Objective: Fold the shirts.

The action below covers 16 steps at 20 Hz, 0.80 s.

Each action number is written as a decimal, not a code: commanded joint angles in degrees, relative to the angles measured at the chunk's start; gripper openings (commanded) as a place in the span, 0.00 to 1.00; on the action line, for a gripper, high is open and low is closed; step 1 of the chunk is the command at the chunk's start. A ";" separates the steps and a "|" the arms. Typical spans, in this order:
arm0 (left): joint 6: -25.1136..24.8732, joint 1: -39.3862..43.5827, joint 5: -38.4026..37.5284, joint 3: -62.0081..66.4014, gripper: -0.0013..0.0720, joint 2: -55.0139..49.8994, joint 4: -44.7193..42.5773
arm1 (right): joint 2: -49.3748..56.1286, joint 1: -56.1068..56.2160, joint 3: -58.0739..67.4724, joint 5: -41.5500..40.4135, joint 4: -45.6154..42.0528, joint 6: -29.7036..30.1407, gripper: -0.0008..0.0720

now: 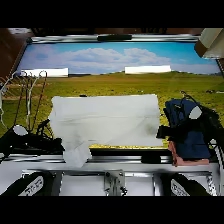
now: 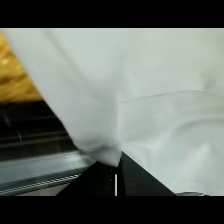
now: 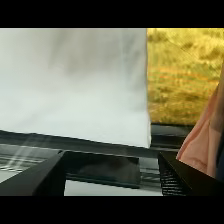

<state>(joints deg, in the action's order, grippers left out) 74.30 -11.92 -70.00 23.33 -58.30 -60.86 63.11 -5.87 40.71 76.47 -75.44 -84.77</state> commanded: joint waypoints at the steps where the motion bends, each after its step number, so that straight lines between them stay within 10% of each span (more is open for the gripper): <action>1: -0.13 0.04 -0.02 0.13 0.07 0.33 -0.04 | -0.35 0.00 -4.26 -5.77 -0.46 -1.79 0.84; 15: -0.72 0.04 0.15 0.13 0.07 0.61 -0.02 | 6.03 0.04 -6.32 -11.96 5.42 -1.42 0.83; 16: -0.72 0.04 0.57 0.13 0.07 0.61 0.00 | 6.01 0.04 -6.32 -12.15 6.80 -0.81 0.73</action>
<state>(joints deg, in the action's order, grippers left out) 73.58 -11.88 -70.00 23.40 -57.71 -60.86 67.81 -5.89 34.57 66.17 -70.48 -86.48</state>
